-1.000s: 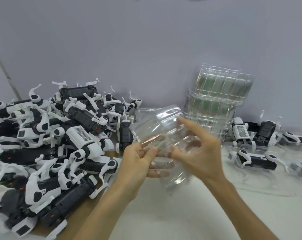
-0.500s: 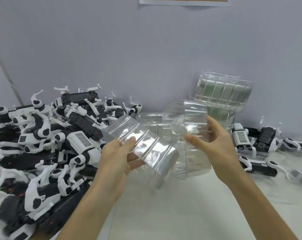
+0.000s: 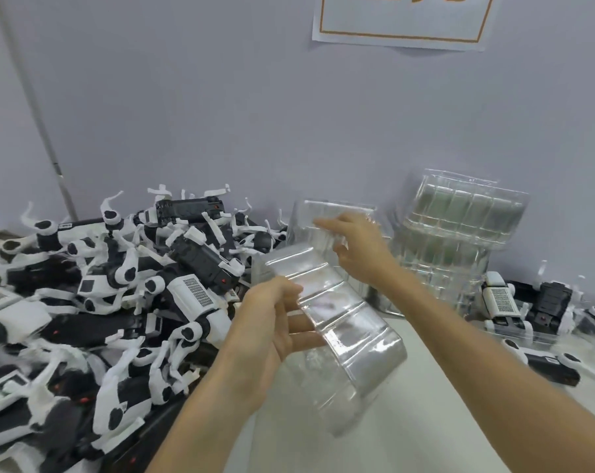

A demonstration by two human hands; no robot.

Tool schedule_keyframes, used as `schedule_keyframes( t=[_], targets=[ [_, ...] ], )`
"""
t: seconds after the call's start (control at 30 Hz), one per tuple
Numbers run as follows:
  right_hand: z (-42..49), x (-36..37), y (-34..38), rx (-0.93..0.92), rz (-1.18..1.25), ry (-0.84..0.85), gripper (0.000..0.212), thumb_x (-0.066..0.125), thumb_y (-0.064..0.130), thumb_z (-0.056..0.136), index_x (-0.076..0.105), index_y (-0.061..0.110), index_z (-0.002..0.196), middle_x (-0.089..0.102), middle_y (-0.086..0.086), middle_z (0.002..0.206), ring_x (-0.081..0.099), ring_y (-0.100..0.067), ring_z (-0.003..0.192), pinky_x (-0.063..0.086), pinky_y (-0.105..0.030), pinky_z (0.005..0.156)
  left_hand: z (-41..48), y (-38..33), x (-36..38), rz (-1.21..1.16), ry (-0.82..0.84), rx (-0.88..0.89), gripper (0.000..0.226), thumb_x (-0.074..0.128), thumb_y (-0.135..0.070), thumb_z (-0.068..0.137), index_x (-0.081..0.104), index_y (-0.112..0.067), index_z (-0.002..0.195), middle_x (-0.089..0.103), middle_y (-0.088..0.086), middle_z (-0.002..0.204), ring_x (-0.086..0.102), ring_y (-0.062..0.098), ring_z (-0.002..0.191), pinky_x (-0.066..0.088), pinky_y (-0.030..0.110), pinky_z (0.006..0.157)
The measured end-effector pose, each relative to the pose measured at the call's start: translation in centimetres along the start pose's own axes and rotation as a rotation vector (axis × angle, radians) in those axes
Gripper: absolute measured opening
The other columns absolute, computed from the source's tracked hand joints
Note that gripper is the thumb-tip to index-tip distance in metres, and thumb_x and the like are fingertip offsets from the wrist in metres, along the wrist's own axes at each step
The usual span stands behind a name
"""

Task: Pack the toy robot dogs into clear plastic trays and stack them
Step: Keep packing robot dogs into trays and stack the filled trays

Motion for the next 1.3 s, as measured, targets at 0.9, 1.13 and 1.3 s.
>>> schedule_keyframes(
  t=[0.9,1.13,1.3],
  targets=[
    [-13.7,-8.5,8.3,0.059,0.748,0.297,0.086,0.083,0.028,0.080,0.028,0.053,0.142,0.054,0.042,0.122,0.056,0.015,0.112,0.045,-0.002,0.081,-0.9,1.3,1.6,0.319,0.295,0.185,0.044,0.049,0.000,0.074,0.071,-0.010,0.111,0.059,0.032,0.087,0.064,0.036,0.079,0.059,0.032,0.076],
    [-13.7,-7.3,8.4,0.094,0.798,0.164,0.099,0.084,0.014,0.073,0.030,0.048,0.147,0.058,0.009,0.123,0.069,-0.012,0.103,0.057,-0.024,0.068,-1.8,0.8,2.1,0.364,0.303,0.240,0.030,0.056,-0.013,0.092,0.070,-0.023,0.118,0.073,0.017,0.112,0.072,0.030,0.098,0.058,0.026,0.076],
    [-13.6,-7.9,8.1,0.098,0.772,0.001,0.095,0.088,0.030,0.069,0.034,0.044,0.145,0.060,0.023,0.109,0.069,-0.003,0.093,0.054,-0.015,0.069,-2.2,0.8,2.8,0.197,0.261,0.209,0.028,0.063,-0.019,0.092,0.071,-0.016,0.118,0.073,0.019,0.109,0.073,0.030,0.095,0.058,0.030,0.081]
  ],
)
Point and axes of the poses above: each hand's wrist, its own z-axis towards the middle knuckle, its own x-axis out of the palm, y = z × x, the point moved 4 cm from there along z, towards the middle knuckle
